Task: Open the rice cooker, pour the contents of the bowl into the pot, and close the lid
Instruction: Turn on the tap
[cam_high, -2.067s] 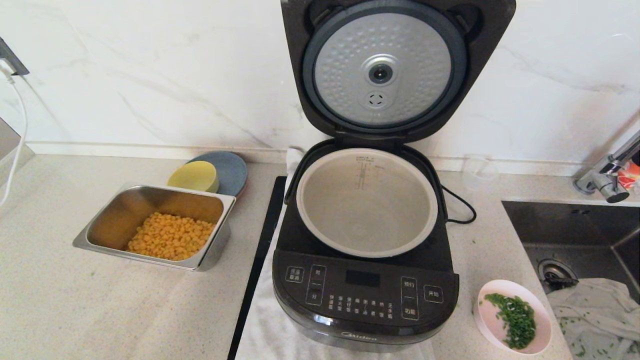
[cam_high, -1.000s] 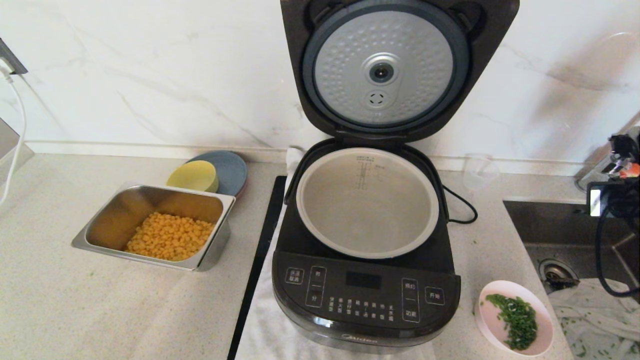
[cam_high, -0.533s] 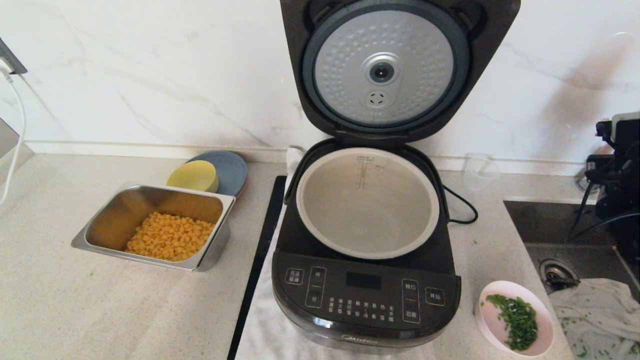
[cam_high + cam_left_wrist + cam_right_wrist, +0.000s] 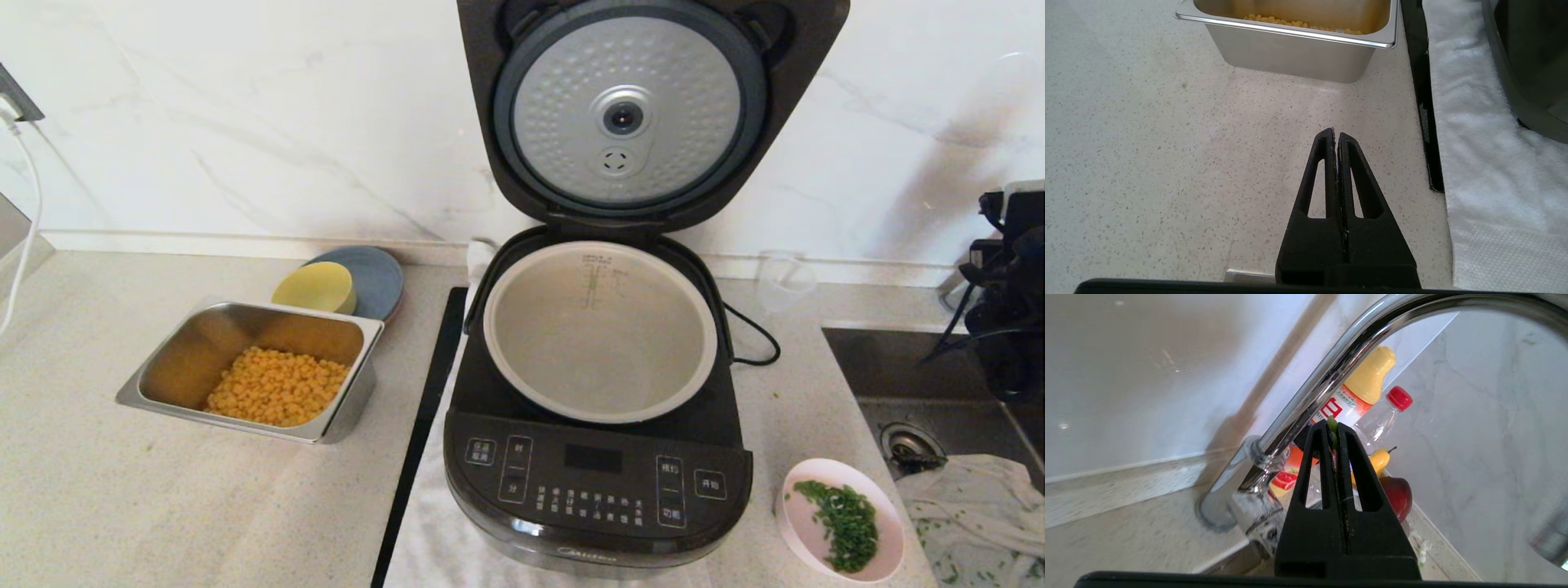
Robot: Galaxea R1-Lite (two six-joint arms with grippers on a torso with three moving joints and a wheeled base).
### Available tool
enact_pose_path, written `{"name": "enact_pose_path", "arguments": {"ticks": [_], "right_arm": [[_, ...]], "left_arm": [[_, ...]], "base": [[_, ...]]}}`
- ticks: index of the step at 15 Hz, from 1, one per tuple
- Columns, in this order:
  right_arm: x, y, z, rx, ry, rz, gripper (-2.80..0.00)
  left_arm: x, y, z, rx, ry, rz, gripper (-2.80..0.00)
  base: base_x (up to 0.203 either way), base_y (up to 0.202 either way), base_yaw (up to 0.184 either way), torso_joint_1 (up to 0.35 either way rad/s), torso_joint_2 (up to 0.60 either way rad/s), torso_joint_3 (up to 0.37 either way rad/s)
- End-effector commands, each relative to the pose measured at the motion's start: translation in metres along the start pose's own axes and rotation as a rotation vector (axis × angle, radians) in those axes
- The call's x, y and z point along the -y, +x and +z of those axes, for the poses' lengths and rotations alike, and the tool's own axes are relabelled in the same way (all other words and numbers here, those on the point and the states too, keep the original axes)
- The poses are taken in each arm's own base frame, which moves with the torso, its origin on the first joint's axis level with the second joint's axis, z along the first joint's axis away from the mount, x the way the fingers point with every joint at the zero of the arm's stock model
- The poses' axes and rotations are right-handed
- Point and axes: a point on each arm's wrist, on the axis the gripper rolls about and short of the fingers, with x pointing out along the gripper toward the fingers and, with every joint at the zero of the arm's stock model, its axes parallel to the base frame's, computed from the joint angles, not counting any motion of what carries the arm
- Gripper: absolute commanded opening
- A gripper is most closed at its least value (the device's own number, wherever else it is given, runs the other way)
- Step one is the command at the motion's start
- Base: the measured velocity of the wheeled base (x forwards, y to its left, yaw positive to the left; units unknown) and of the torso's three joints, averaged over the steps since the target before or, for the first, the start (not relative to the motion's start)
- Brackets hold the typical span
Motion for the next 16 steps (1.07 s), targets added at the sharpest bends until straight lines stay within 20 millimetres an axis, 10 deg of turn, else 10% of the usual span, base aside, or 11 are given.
{"name": "enact_pose_path", "arguments": {"ticks": [1, 10, 16], "right_arm": [[-0.001, 0.014, -0.015, -0.003, -0.012, -0.022, -2.80], [0.004, 0.042, -0.022, 0.009, -0.035, -0.061, -2.80], [-0.006, 0.027, -0.025, -0.100, -0.094, 0.041, -2.80]], "left_arm": [[0.000, 0.000, 0.000, 0.002, 0.000, -0.001, -2.80], [0.000, 0.000, 0.000, 0.002, 0.000, 0.000, -2.80], [0.000, 0.000, 0.000, 0.002, 0.000, 0.000, -2.80]], "base": [[0.000, 0.000, 0.000, 0.000, 0.00, 0.000], [0.000, 0.000, 0.000, 0.000, 0.00, 0.000], [0.000, 0.000, 0.000, 0.000, 0.00, 0.000]]}}
